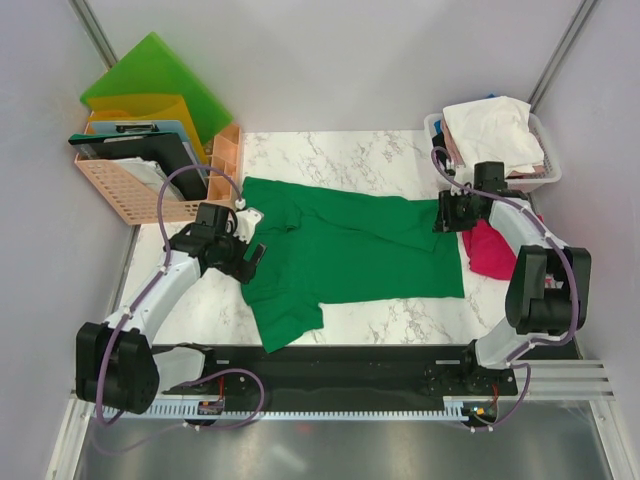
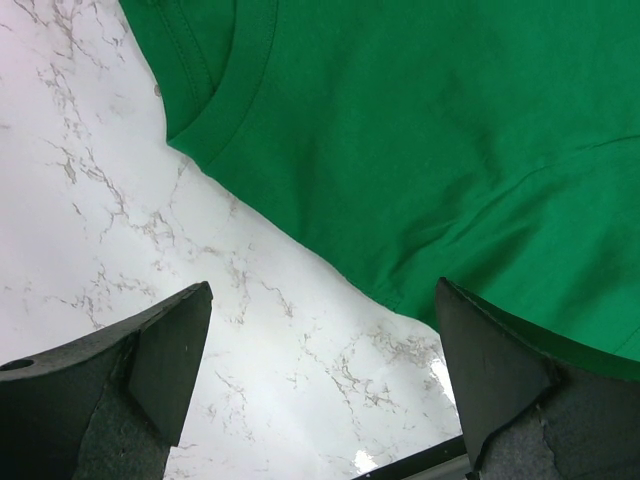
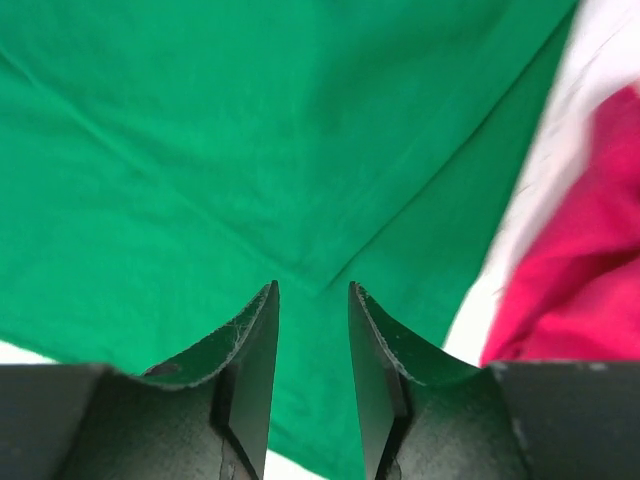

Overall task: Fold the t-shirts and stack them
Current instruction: Fold the flattened tshirt in 1/3 of the way

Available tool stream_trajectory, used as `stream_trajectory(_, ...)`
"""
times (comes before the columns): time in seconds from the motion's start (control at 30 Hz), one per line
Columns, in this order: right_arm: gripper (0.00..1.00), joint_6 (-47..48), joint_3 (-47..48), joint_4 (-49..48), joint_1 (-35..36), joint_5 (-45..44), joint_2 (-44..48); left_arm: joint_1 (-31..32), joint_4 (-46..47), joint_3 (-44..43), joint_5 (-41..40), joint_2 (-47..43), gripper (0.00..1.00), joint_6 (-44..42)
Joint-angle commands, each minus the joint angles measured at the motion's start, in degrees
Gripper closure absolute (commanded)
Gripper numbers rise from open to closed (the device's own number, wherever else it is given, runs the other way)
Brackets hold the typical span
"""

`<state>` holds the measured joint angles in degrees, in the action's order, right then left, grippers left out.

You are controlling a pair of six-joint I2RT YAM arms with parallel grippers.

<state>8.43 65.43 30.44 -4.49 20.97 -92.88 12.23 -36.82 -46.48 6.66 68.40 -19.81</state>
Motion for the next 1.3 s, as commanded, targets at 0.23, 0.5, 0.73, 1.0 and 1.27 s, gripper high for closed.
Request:
stream_trajectory(0.23, 0.59, 0.80, -2.32, 0.94, -0.25, 5.22, -5.46, -0.01, 2.28, 0.34, 1.78, 0.33, 0.01, -1.02)
stream_trajectory(0.5, 0.53, 0.01, -1.80, -0.73, -0.25, 6.54, -9.33, -0.01, 2.28, 0.07, 1.43, 0.42, 0.01, -1.02)
stream_trajectory(0.73, 0.45, 0.19, -1.36, -1.08, -0.17, 6.19, -10.30, -0.01, 2.28, -0.02, 1.25, 0.33, 0.01, -1.19)
stream_trajectory(1.0, 1.00, -0.43, -1.18, -1.78, -0.08, 6.80, -11.18, -0.01, 2.28, -0.02, 1.34, 0.77, 0.01, -1.02)
stream_trajectory(1.27, 1.00, -0.34, 1.62, -0.91, -0.17, 5.31, -8.20, -0.01, 2.28, 0.60, 1.25, 1.12, 0.01, -1.28)
